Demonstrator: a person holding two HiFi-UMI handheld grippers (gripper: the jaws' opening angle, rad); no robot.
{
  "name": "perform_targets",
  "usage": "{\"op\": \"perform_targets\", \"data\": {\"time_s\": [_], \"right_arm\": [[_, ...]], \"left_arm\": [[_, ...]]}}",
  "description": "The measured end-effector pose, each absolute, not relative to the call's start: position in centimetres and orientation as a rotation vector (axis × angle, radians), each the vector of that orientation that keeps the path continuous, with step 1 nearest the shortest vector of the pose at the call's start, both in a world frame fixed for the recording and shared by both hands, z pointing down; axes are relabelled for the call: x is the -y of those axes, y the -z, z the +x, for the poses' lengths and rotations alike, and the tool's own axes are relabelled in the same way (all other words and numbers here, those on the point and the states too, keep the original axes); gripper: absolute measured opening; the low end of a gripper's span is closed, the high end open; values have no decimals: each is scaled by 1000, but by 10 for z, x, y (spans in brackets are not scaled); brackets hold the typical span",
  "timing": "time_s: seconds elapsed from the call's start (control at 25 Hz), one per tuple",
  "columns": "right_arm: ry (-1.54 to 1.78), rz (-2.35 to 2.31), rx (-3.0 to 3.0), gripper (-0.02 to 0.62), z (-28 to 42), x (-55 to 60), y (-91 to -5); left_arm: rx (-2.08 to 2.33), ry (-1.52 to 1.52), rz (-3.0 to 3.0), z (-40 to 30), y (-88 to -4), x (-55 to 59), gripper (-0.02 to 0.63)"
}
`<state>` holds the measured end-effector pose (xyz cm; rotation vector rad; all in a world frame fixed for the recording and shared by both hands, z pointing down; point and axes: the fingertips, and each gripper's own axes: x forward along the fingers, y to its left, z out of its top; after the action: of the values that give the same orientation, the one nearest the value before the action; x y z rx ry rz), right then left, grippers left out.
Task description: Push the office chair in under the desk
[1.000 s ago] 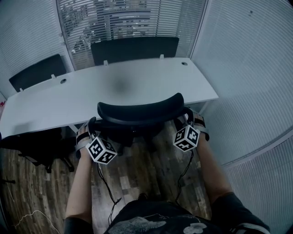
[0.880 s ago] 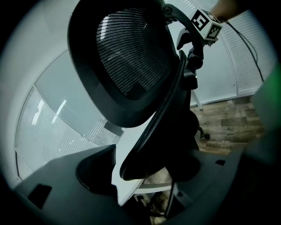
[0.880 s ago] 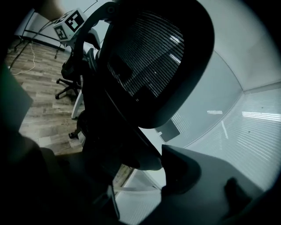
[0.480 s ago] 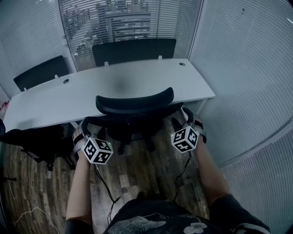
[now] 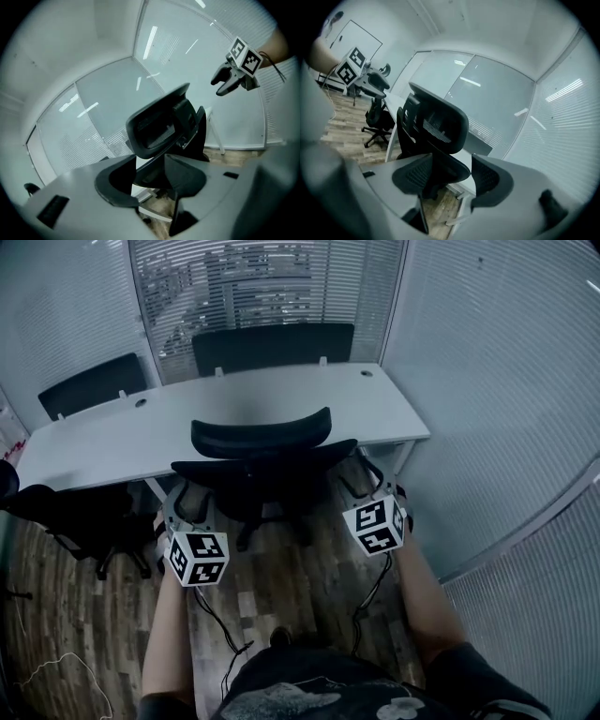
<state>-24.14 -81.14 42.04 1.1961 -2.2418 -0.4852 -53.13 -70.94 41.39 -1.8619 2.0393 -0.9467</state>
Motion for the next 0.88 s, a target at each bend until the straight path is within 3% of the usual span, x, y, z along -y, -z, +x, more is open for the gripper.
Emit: {"op": "perform_targets", "data": {"time_s": [0.2, 0.4, 0.6, 0.88], "right_arm": [[458, 1195, 2309, 212, -231, 772, -412], [414, 1173, 2350, 134, -216, 726, -418], [347, 1150, 2404, 51, -197, 673, -421], [296, 1052, 2495, 28, -182, 589, -422]], "left_arm": [[-2140, 710, -1873, -504, -393, 670, 95], [-2236, 588, -1916, -471, -396, 626, 38], [-2304, 540, -1937, -437, -403, 569, 18], [-2365, 507, -1989, -391, -404, 473, 14]]}}
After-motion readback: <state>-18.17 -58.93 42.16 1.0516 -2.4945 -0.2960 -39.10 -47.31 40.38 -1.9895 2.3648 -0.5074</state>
